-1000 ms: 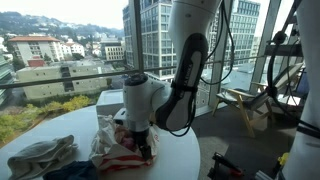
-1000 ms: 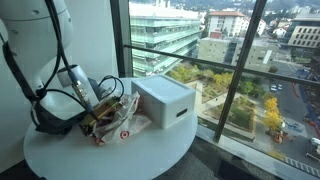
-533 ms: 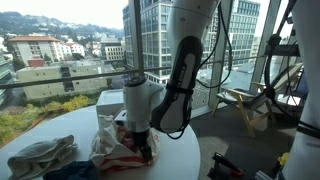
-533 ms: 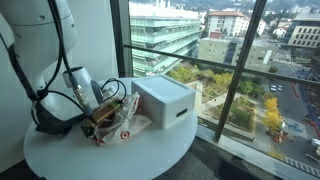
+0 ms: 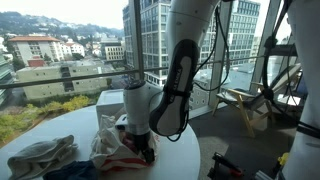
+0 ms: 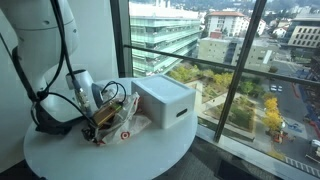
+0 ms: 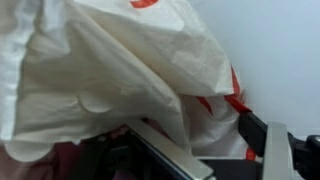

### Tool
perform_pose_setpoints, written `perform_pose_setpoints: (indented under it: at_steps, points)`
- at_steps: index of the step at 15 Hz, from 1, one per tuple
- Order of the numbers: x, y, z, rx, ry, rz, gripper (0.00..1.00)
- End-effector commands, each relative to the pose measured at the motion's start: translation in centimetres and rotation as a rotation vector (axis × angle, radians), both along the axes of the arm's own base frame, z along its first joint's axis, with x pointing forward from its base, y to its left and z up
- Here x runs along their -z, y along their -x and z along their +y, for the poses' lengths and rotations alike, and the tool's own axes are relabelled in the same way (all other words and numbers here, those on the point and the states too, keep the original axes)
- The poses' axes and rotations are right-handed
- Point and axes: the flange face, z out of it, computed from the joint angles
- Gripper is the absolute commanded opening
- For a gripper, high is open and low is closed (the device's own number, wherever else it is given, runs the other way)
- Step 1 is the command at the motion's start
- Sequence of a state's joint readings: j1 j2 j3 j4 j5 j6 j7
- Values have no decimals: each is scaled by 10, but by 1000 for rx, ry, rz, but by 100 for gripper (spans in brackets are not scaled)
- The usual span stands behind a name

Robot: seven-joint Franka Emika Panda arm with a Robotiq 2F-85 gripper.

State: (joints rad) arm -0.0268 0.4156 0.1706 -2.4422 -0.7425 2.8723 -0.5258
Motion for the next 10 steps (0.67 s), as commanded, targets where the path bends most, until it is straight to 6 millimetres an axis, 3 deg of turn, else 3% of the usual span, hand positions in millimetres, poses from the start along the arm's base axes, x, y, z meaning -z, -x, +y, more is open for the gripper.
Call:
perform_pose_setpoints:
  at_steps: [1,8,9,10]
  points:
    - [-4,-6,2,-40,19,6,58]
    - [-8,-4,3,14,-10,16,6]
    - [-12,-3,4,35,-22,13,0]
    - [-18,-2,6,55,-44,11,0]
